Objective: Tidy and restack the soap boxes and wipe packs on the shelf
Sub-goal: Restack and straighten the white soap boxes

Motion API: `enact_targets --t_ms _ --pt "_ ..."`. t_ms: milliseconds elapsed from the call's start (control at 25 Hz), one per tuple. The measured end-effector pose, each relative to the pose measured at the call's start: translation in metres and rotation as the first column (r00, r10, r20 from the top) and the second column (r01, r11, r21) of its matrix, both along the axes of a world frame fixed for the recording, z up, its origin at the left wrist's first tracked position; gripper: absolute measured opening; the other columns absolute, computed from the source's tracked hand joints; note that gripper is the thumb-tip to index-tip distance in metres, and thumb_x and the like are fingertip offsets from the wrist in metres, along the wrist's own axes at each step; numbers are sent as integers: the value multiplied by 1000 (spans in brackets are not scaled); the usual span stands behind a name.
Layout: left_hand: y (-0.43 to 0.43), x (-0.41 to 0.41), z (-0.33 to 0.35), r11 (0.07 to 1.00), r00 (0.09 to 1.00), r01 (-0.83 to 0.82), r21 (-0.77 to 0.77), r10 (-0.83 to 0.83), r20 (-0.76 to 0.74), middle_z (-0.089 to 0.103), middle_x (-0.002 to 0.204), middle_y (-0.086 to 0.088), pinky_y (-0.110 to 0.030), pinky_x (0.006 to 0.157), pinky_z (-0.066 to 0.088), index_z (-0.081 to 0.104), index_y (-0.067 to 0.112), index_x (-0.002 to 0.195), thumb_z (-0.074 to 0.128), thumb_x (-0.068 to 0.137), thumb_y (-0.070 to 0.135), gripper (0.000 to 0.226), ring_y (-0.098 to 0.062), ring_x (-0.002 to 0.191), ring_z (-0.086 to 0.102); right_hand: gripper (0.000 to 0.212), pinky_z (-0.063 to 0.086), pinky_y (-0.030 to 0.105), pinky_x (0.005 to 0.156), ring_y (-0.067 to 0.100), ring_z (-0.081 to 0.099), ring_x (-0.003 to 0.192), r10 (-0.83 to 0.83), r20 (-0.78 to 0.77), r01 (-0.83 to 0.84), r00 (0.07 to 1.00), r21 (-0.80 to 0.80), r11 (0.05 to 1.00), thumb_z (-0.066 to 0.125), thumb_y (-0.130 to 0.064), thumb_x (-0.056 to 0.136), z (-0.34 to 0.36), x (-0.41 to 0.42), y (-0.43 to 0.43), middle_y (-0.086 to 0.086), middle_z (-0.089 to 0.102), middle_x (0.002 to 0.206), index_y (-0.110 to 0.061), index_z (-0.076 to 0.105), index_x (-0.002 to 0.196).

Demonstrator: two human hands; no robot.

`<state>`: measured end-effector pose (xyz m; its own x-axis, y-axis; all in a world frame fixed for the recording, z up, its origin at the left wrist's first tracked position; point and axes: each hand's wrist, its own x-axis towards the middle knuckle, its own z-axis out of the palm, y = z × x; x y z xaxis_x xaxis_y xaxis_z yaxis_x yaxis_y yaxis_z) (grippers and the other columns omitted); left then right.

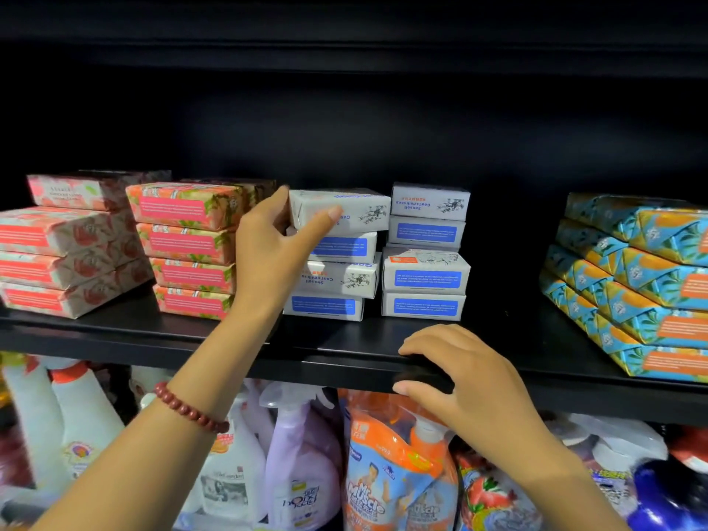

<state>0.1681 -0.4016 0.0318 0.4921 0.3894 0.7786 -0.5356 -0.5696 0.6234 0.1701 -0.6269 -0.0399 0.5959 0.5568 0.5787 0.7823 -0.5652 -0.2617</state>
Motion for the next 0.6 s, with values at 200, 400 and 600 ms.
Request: enact_targets --t_ms 200,400,600 --pt "1 5 -5 996 996 -84 21 83 9 71 92 10 -15 68 49 69 15 101 59 92 31 21 1 84 64 33 39 13 81 0 51 103 2 13 -2 1000 -19 1000 69 -44 78 1 -2 -1 -18 60 107 -28 64 107" --pt "-10 -14 -35 990 990 -134 -47 136 47 63 116 5 -29 89 51 58 14 120 65 87 16 34 -9 107 60 27 43 17 86 1 56 97 104 -58 -89 993 216 972 76 -30 75 19 6 -6 -13 64 101 -21 68 100" --pt "-42 -33 -71 897 976 -192 399 216 -17 66 94 2 -31 76 47 65 13 99 61 82 29 24 -18 89 61 46 34 23 100 15 47 117 -131 130 110 983 160 981 73 -25 78 51 47 -3 0 56 123 -14 58 120"
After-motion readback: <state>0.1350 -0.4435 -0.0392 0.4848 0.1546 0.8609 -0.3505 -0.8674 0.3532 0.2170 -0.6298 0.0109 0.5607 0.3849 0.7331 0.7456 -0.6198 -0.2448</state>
